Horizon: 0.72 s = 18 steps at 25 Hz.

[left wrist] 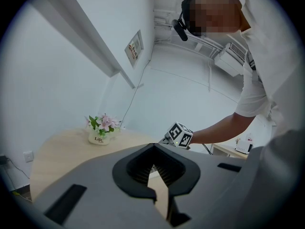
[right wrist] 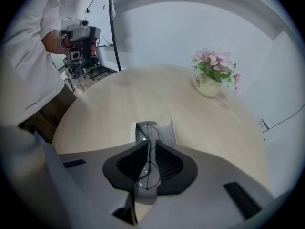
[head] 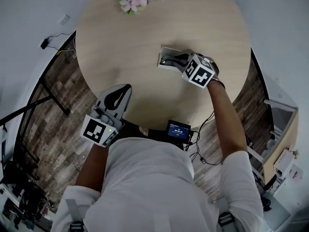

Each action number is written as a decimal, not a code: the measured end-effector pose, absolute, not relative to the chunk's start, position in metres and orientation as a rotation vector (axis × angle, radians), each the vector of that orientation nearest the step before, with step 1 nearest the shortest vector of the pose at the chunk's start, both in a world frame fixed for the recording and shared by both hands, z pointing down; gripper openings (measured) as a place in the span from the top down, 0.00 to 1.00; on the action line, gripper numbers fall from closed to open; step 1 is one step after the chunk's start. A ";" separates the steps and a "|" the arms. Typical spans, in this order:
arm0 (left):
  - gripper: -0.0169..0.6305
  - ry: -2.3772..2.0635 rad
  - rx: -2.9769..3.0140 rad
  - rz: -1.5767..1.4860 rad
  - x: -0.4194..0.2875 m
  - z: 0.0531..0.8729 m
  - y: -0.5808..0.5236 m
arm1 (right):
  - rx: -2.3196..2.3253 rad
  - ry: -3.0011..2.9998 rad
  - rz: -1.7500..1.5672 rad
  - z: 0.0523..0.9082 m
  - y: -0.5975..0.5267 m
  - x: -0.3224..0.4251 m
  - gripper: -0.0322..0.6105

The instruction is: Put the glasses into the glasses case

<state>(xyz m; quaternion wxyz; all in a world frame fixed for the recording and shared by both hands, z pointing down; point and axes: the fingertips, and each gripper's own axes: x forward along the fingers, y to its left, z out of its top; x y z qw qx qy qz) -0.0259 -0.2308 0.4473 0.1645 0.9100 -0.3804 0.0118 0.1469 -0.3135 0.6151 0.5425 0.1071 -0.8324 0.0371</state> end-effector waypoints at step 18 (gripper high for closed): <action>0.95 -0.843 2.851 -0.135 -0.016 0.324 -0.244 | 1.084 -2.616 -0.122 0.264 -0.250 0.138 0.90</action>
